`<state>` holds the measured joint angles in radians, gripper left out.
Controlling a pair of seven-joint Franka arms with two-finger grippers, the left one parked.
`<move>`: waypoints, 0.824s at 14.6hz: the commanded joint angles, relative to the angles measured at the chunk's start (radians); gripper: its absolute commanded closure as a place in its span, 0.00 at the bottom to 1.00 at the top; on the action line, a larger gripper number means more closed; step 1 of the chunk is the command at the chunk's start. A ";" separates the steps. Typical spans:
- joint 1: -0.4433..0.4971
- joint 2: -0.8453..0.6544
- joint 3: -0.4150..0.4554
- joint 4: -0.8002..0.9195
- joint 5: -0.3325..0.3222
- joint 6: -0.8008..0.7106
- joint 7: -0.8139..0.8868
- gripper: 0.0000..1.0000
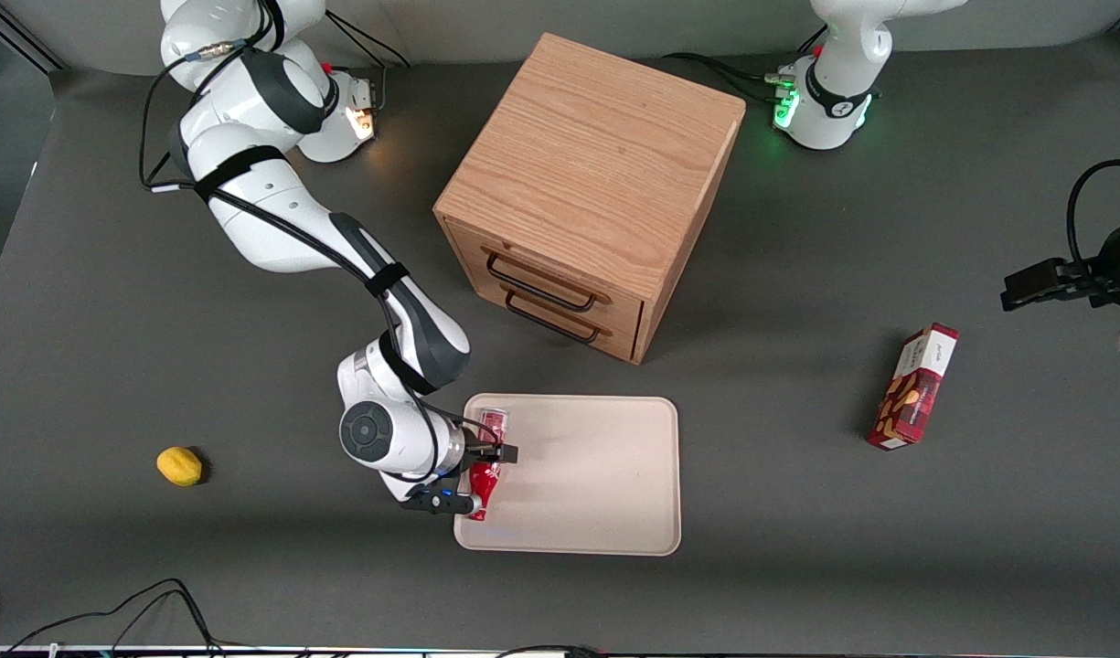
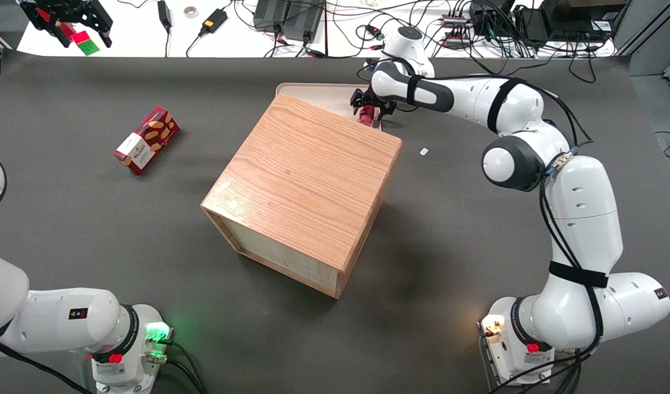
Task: Place coke bottle on tray
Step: 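Lower the bottle onto the cream tray and open the right gripper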
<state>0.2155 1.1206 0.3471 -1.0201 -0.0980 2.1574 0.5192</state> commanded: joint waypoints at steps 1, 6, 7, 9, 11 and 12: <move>0.007 0.005 0.000 -0.001 -0.046 0.004 0.036 0.00; -0.011 -0.115 0.004 0.000 -0.045 -0.033 0.024 0.00; -0.021 -0.172 0.003 -0.002 -0.045 -0.104 0.025 0.00; -0.047 -0.295 0.004 -0.003 -0.045 -0.280 0.024 0.00; -0.079 -0.448 0.001 -0.037 -0.045 -0.451 0.021 0.00; -0.103 -0.523 0.000 -0.049 -0.045 -0.526 0.019 0.00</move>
<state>0.1582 0.7760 0.3475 -0.9681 -0.1223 1.7437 0.5209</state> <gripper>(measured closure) 0.000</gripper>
